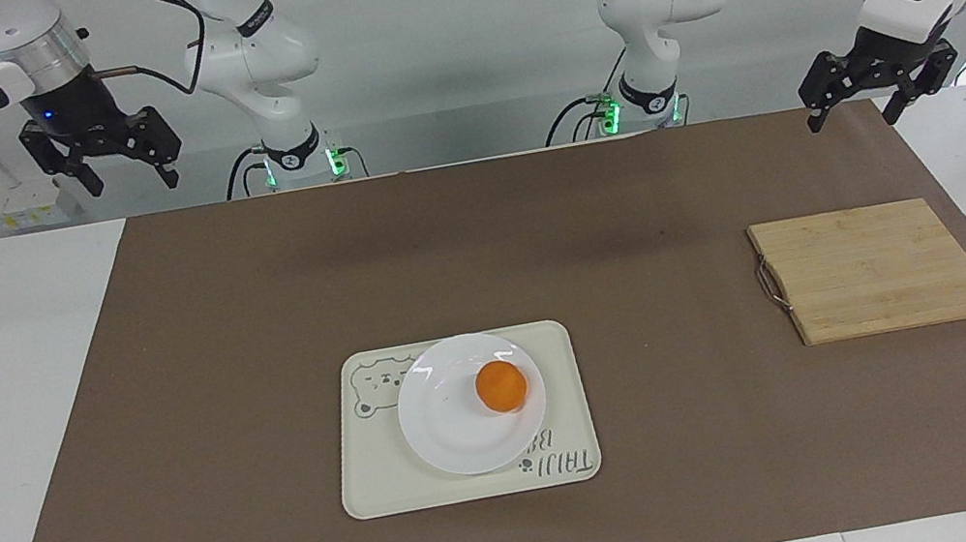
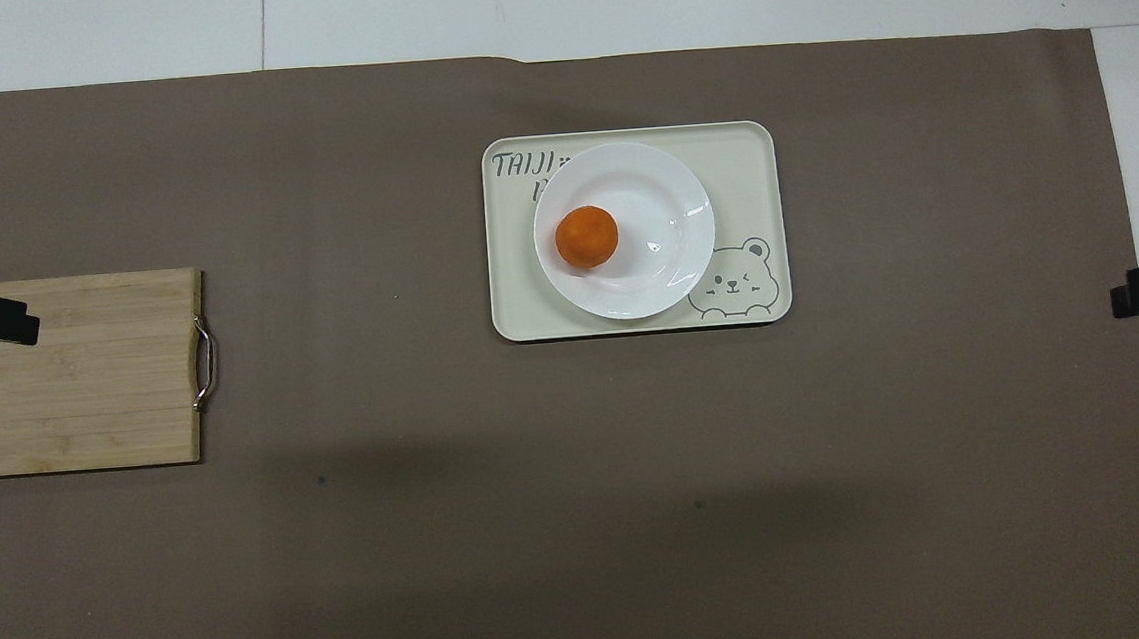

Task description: Place orange and plate with both arms

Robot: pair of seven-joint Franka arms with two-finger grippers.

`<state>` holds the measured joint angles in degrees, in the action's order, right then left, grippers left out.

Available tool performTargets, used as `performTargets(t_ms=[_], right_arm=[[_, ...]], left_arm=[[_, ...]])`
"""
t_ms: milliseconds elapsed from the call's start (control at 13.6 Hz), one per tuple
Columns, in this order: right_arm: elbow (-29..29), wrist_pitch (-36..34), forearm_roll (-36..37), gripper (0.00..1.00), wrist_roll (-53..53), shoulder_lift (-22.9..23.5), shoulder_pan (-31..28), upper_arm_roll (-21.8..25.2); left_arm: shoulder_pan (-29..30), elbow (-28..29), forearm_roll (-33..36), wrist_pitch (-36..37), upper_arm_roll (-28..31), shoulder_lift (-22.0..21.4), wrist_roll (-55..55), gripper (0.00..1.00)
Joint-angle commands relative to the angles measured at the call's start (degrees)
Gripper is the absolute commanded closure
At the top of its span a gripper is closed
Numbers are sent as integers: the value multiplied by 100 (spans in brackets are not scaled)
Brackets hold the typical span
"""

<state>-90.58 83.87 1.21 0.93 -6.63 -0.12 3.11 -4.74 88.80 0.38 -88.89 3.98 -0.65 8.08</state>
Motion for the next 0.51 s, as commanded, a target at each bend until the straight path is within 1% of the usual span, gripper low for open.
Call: performTargets(t_ms=[0,440], right_arm=[[-65,-55,-155,0,-155,-66,-111,-74],[-117,-55,-200,0,-155,-127,-111,-74]], left_arm=[[52,-91,-46,82,-11,-5,89,0],[52,-91,-46,82,-11,-5,89,0]])
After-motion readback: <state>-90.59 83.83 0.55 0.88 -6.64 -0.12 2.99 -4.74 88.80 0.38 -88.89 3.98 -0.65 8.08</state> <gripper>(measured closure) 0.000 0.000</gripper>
